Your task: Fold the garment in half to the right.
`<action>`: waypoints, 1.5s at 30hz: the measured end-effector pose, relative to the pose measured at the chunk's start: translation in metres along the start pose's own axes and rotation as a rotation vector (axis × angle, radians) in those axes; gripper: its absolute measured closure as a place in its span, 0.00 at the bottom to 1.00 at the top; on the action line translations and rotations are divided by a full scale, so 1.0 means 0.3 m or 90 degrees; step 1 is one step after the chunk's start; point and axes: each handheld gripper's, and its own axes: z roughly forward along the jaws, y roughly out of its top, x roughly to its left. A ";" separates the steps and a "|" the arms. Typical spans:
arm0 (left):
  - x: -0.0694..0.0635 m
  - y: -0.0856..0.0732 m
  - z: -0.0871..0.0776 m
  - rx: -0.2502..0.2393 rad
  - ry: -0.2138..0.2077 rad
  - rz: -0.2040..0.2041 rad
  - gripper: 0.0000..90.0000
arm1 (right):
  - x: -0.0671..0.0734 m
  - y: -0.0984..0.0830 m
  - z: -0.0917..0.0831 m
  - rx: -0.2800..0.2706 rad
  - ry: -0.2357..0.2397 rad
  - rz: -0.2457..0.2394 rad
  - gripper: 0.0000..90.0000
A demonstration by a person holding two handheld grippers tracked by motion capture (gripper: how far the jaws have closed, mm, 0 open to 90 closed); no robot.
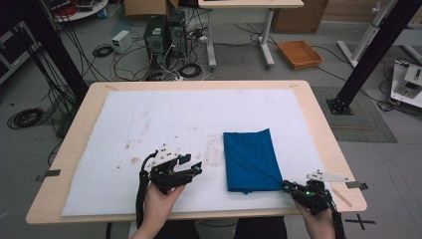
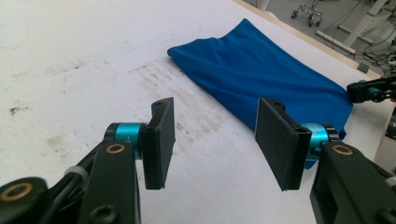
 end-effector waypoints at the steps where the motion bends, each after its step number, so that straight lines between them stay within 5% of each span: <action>1: 0.001 0.000 0.001 0.000 -0.001 0.000 0.53 | -0.003 0.009 -0.002 -0.007 -0.004 0.001 0.88; 6: 0.006 -0.004 0.002 0.003 0.004 0.000 0.53 | -0.024 0.132 0.026 -0.041 -0.019 -0.011 0.84; 12: 0.022 -0.008 -0.002 0.001 0.013 0.002 0.53 | -0.065 0.335 0.143 -0.074 -0.029 -0.024 0.82; 17: 0.054 -0.013 -0.013 -0.004 0.027 0.001 0.52 | -0.087 0.435 0.251 -0.059 -0.057 -0.035 0.80; 24: 0.104 -0.014 -0.028 -0.006 0.048 0.004 0.50 | -0.125 0.476 0.376 -0.026 -0.092 -0.035 0.79; 28: 0.130 -0.012 -0.037 -0.008 0.061 0.001 0.50 | -0.149 0.476 0.416 -0.007 -0.100 -0.045 0.99; 45: 0.189 -0.009 -0.041 -0.010 0.093 0.006 0.50 | -0.177 0.470 0.420 -0.029 -0.145 -0.053 0.97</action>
